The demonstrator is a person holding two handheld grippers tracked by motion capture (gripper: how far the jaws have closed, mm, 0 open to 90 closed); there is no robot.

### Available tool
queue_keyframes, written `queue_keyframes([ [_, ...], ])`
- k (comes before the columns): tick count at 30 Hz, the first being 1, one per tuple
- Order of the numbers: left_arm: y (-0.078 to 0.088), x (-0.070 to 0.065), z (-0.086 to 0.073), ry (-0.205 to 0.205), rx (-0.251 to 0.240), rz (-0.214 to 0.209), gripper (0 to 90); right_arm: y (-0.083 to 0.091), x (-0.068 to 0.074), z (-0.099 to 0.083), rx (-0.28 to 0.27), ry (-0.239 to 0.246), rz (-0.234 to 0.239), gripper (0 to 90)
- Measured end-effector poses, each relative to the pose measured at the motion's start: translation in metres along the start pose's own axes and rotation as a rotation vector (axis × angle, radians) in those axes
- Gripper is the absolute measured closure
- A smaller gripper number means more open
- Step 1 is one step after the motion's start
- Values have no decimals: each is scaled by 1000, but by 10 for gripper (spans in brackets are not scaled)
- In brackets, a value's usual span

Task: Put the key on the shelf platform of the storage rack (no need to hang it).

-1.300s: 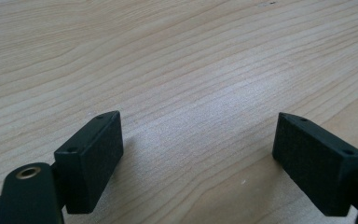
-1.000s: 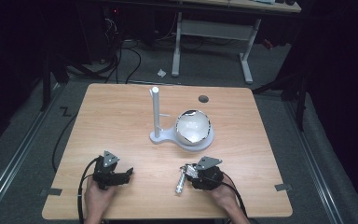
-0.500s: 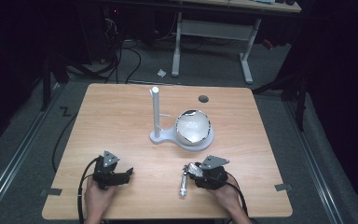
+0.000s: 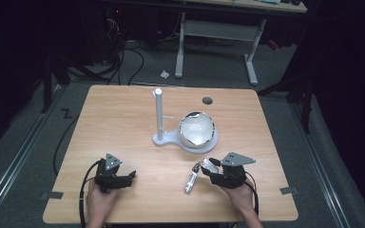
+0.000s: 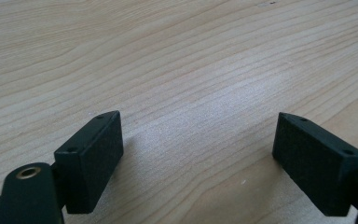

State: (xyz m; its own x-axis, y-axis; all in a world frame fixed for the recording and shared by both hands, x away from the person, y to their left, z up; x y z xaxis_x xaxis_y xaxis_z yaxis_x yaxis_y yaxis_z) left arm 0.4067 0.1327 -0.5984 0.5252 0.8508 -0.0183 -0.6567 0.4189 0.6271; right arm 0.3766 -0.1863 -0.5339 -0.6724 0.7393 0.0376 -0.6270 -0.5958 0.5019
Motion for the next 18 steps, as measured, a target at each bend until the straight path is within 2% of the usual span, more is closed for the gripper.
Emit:
queue_keyframes([
  [1,0,0,0,0,0,0,165,6,-4,5,-21,-3,-8,503],
  [4,0,0,0,0,0,0,165,10,-6,7,-36,-13,-10,504],
  [5,0,0,0,0,0,0,165,15,-10,10,-55,-30,-9,503],
  [10,0,0,0,0,0,0,165,24,-16,16,-81,-55,-13,503],
  [14,0,0,0,1,-1,0,165,38,-25,28,-115,-69,-30,503],
  [18,0,0,0,0,0,0,165,46,-30,39,-121,-56,-39,503],
])
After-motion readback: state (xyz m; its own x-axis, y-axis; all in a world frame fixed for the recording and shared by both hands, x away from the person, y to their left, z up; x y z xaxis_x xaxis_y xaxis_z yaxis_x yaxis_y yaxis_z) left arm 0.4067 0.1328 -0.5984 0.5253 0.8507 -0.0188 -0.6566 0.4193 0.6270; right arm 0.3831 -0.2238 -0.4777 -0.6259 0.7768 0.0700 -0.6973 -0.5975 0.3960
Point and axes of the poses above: each handheld gripper's, and its own axes: y roughly backward along the jaws, z roughly out of its top, x roughly to its left, the point moved 9 cm from there along -y, roughly forward along the jaws, and after that the axes turned 4 degrees about -x, right-handed, at the moved point
